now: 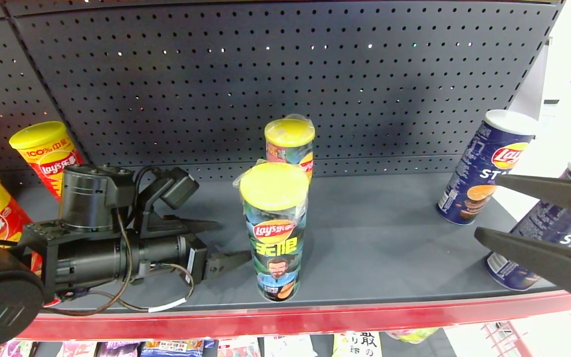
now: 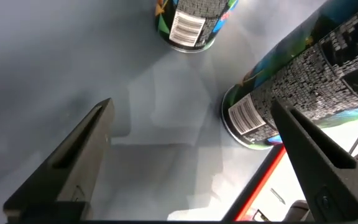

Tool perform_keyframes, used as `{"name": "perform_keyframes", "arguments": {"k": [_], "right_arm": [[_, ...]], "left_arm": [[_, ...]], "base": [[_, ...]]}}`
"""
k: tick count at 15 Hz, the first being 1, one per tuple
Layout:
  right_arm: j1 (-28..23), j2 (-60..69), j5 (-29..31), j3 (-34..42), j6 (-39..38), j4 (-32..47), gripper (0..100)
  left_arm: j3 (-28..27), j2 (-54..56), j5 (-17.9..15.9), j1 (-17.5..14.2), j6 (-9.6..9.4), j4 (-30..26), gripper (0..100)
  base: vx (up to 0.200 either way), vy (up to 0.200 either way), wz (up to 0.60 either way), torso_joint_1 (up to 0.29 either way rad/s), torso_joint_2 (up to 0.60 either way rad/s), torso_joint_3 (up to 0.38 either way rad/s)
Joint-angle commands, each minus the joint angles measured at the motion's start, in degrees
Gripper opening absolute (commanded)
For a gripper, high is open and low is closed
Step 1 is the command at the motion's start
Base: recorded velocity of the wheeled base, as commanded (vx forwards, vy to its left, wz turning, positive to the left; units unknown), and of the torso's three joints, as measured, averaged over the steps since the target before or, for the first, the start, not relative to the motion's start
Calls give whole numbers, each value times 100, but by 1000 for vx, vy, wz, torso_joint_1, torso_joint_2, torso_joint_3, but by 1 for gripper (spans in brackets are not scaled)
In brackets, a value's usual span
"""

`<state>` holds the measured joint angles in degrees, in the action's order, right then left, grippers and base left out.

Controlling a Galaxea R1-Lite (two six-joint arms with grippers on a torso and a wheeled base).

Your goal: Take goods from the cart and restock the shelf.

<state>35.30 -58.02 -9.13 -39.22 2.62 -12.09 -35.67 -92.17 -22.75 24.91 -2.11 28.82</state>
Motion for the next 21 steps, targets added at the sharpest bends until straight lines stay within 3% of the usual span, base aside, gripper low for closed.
{"name": "perform_keyframes", "arguments": {"k": [1,4,21], "right_arm": [[3,-17,-1,-7,2,-4,100],[3,-17,-1,-7,-7,-4,100],[-41,-96,-10,-86,-7,-4,100]], "left_arm": [[130,112,-2,-21,0,-8,100],[218,68,-2,-12,-149,-8,100],[130,-143,-28,76,-158,10,100]], "base": [[0,0,0,0,0,0],[0,0,0,0,0,0],[0,0,0,0,0,0]]}}
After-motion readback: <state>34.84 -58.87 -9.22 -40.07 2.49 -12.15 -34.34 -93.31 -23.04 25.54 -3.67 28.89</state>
